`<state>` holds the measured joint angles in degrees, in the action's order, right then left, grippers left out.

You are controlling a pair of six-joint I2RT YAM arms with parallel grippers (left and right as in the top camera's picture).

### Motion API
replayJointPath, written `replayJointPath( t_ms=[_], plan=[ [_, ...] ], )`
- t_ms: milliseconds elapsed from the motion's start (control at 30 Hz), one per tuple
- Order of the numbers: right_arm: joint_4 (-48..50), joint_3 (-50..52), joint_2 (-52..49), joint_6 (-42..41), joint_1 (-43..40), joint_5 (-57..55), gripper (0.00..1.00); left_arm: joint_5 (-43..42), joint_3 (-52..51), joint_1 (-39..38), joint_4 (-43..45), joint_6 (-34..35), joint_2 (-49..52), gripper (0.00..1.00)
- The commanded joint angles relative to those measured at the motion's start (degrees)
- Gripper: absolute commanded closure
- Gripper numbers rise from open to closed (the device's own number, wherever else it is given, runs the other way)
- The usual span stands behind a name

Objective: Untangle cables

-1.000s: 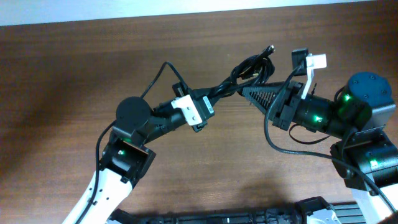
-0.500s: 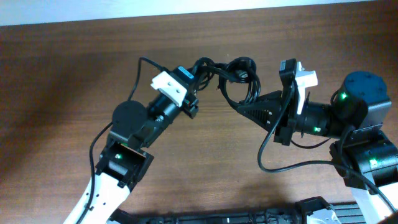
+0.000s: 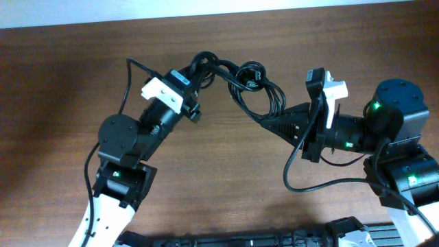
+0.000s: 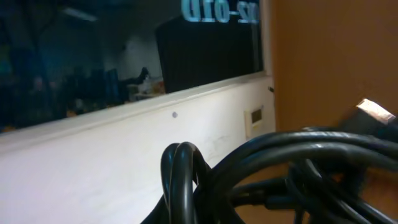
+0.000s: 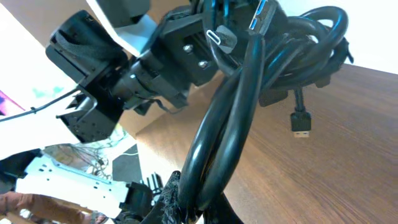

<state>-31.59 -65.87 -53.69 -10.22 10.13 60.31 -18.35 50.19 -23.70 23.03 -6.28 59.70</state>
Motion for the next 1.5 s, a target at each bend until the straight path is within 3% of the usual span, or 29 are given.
replayJointPath(
  t_ms=[0,200,300,500,633,733,900,1067,1300,1367,1467],
  plan=[
    [0.39,-0.81,0.92,0.33,0.35,-1.22,0.96,-14.91,0.74,2.89,0.79,-11.5,-0.98,1.0],
    [9.42,-0.81,0.92,0.31,0.37,-0.11,0.96,-33.16,0.74,2.89,-2.14,-13.16,-0.9,1.0],
    [12.87,-0.81,0.94,0.31,0.35,3.74,0.96,-32.59,0.74,2.89,-5.49,-14.97,-0.9,1.0],
    [15.89,-0.81,0.94,0.33,0.35,13.73,0.96,0.81,0.74,2.89,-14.29,-14.67,-0.9,1.0],
    [13.77,-0.81,0.92,0.33,0.35,14.49,0.96,14.84,0.74,2.89,-14.08,-8.72,-0.92,1.0],
    [11.1,-0.81,0.81,0.35,0.35,13.38,0.96,15.8,0.76,2.89,-12.57,-4.66,-0.98,1.0],
    [0.2,-0.81,0.28,0.33,0.35,-3.48,0.96,4.39,0.76,2.89,-6.16,-2.54,-2.29,1.0],
    [-2.84,-0.81,0.28,0.31,0.35,-14.75,0.96,0.39,0.74,2.89,-6.19,-2.56,-3.48,1.0],
    [0.04,-0.81,0.35,0.33,0.31,-17.29,0.96,-1.27,0.74,2.89,-17.66,-3.87,-3.48,1.0],
    [3.69,-0.81,0.72,0.31,0.31,-16.76,0.96,-7.93,0.74,2.89,-21.73,-8.48,-3.48,1.0],
    [12.09,-0.81,1.64,-2.45,0.31,-10.25,0.96,-16.31,0.74,2.86,-24.06,-9.84,-3.13,1.0]
  ],
)
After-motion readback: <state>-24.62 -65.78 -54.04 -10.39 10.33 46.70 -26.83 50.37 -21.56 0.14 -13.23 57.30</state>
